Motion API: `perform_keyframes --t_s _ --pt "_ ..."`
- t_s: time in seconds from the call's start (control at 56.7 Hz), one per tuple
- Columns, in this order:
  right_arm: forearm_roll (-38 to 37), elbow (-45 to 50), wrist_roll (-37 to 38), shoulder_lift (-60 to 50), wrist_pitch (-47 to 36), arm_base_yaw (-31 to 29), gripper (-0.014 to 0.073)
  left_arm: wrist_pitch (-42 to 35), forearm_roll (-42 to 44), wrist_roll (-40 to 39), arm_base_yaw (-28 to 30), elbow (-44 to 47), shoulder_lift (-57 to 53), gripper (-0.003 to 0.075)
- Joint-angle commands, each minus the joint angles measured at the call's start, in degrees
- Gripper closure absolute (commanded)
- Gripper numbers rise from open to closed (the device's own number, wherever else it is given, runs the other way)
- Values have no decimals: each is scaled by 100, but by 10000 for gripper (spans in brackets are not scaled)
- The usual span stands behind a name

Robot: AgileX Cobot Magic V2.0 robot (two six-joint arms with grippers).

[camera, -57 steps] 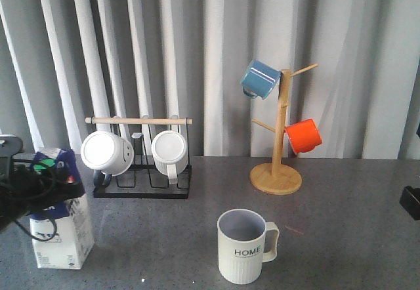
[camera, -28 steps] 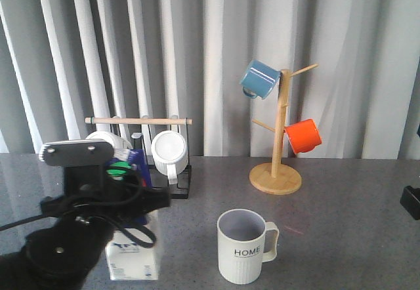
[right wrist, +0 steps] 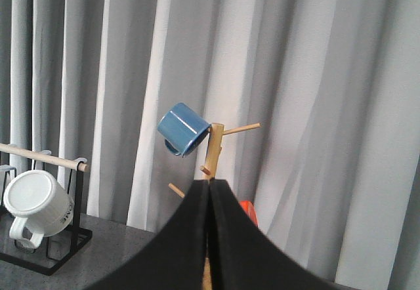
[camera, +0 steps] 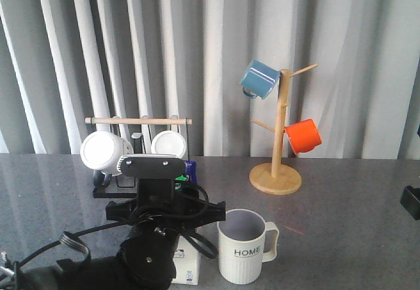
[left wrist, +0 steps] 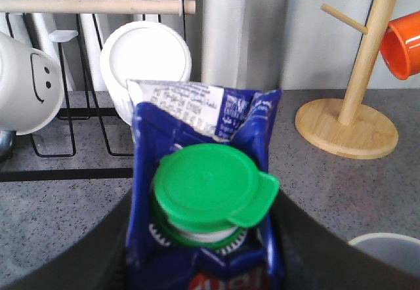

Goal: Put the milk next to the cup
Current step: 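Carry the milk carton with the left gripper toward the HOME mug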

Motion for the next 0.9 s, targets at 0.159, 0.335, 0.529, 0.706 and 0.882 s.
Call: perform_keyframes --t_s 0.159,0.335,0.529,0.706,0.882 --pt "4 -167 10 -52 -396 -44 602 -90 293 -775 -58 -163 -128 727" --pt "4 -167 10 -52 -396 -44 602 -89 445 -750 -52 -157 -128 727" --pt "4 -167 10 -52 -396 -44 602 -84 426 -750 -52 -157 -128 727" --pt "4 -167 10 -52 -396 -44 602 -65 427 -750 -52 -157 -128 727" --pt "4 -167 10 -52 -396 -44 602 5 426 -750 -52 -157 -128 692"
